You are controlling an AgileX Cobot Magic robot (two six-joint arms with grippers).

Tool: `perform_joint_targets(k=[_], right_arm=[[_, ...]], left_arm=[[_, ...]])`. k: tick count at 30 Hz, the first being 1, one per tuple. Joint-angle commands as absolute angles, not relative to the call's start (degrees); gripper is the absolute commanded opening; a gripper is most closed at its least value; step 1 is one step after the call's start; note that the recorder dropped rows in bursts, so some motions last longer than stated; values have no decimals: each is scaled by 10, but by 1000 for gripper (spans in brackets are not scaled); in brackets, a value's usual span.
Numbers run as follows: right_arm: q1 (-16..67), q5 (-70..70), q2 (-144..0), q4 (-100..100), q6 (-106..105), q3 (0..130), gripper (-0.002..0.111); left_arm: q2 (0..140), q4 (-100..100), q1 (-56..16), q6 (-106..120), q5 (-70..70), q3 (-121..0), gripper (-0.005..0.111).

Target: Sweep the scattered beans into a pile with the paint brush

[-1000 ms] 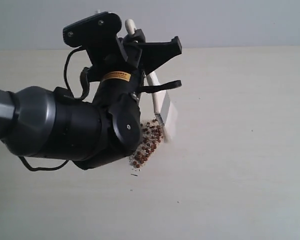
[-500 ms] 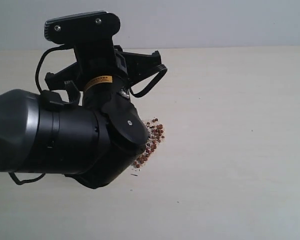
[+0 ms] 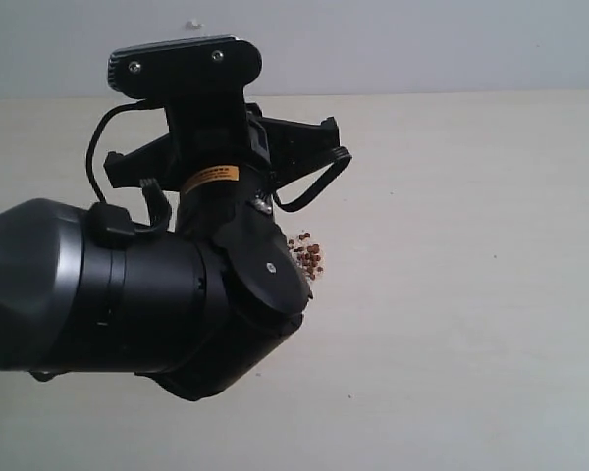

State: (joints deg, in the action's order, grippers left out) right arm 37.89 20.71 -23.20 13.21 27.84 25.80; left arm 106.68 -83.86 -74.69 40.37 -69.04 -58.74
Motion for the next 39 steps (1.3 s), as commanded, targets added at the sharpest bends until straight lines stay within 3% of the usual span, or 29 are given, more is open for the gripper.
perform_joint_targets(k=[1,23,31,39], right_arm=[[380,207,-231,133,278,256,0],[380,207,-231,133,278,256,0],[380,207,-231,133,278,256,0],[380,207,-231,133,278,256,0]], left_arm=[[1058,-868,-748,335,-700,-587,0],[1087,-944,-758,460,-700,-699,0],[1087,-882,-781,498,-700,-701,0],[1087,-956,-788,521,-700,-701,0]])
